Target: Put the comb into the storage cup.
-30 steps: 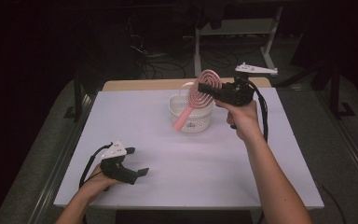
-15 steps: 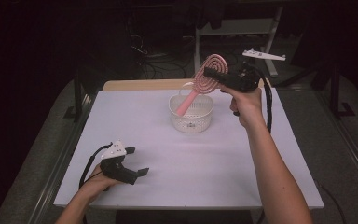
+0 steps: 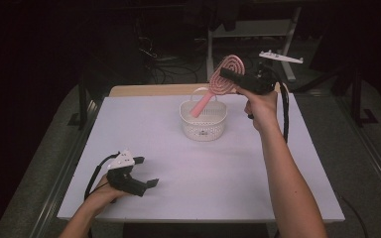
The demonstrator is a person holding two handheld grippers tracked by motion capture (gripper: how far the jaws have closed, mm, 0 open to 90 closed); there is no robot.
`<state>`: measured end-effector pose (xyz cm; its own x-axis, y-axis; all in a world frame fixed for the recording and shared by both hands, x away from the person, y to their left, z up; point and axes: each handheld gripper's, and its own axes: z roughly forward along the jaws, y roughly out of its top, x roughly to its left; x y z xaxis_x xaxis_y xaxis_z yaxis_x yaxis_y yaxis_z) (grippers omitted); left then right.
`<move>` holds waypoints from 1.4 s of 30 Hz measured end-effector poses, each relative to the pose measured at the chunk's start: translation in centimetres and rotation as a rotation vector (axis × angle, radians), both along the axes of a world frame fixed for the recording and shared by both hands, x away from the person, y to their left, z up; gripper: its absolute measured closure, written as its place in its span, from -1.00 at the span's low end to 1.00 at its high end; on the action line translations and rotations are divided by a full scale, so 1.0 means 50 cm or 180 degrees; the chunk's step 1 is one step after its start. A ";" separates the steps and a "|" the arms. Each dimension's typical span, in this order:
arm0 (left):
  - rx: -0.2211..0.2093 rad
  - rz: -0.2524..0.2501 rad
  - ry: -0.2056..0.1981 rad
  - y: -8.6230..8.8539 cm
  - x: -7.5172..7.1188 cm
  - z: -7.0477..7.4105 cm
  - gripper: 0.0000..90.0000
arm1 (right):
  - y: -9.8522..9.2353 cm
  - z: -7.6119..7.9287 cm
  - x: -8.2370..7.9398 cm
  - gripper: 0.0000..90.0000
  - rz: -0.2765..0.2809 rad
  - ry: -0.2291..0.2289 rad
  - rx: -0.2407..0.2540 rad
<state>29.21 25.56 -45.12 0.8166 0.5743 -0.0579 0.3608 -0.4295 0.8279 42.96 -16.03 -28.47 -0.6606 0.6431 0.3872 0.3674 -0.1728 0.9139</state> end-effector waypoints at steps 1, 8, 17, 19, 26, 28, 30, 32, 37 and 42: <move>0.0000 0.0000 -0.0001 0.000 0.000 0.000 -0.97 | 0.000 -0.001 0.002 0.40 -0.0004 0.0006 -0.0009; -0.0003 -0.0002 0.0006 -0.002 -0.001 0.000 -0.97 | 0.003 -0.019 0.013 0.40 -0.0094 0.0036 -0.0044; -0.0036 0.0014 0.0007 0.001 0.000 0.002 -0.97 | 0.011 -0.047 0.022 0.40 -0.0163 0.0101 -0.0030; -0.0029 0.0017 0.0005 0.002 0.000 0.002 -0.97 | 0.015 -0.053 0.024 0.40 -0.0160 0.0113 -0.0063; -0.0032 0.0022 -0.0007 0.005 0.000 0.003 -0.97 | 0.030 -0.083 0.028 0.40 -0.0141 0.0149 -0.0109; -0.0029 0.0021 -0.0010 0.004 0.000 0.004 -0.97 | 0.032 -0.087 0.028 0.40 -0.0139 0.0168 -0.0113; -0.0040 0.0022 -0.0011 0.004 0.000 0.004 -0.97 | 0.036 -0.096 0.031 0.40 -0.0142 0.0186 -0.0132; -0.0036 0.0018 -0.0008 0.005 0.000 0.003 -0.97 | 0.038 -0.100 0.032 0.40 -0.0142 0.0183 -0.0141; -0.0033 0.0014 -0.0005 0.004 0.001 0.003 -0.97 | 0.051 -0.117 0.035 0.40 -0.0138 0.0189 -0.0119; -0.0048 0.0018 -0.0002 0.006 0.001 0.004 -0.97 | 0.065 -0.130 0.040 0.40 -0.0133 0.0228 -0.0159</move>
